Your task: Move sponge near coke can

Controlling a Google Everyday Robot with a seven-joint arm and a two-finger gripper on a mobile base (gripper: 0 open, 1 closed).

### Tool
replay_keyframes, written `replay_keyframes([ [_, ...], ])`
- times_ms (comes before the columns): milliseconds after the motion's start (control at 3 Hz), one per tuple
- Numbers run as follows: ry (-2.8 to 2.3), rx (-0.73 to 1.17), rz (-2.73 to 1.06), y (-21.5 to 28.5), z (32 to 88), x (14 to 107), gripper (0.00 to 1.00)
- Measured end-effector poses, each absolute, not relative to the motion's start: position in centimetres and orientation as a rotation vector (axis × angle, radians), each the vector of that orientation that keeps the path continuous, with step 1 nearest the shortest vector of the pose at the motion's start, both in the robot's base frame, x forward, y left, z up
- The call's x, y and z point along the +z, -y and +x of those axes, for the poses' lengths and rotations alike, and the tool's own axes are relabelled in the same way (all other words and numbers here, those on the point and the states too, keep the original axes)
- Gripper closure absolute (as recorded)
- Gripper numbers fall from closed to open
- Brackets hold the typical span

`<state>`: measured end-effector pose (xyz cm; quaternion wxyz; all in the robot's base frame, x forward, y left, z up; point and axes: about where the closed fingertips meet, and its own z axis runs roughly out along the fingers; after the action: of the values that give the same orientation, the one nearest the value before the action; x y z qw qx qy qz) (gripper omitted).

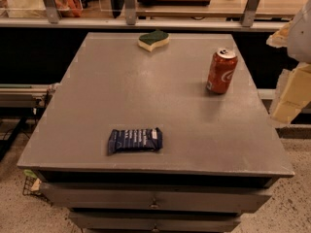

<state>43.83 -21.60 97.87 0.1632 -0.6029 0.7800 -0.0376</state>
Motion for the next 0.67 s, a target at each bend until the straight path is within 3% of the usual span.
replay_keyframes([
  [667,-2.17,-0.08,-1.721,19.6,45.7,97.5,0.0],
])
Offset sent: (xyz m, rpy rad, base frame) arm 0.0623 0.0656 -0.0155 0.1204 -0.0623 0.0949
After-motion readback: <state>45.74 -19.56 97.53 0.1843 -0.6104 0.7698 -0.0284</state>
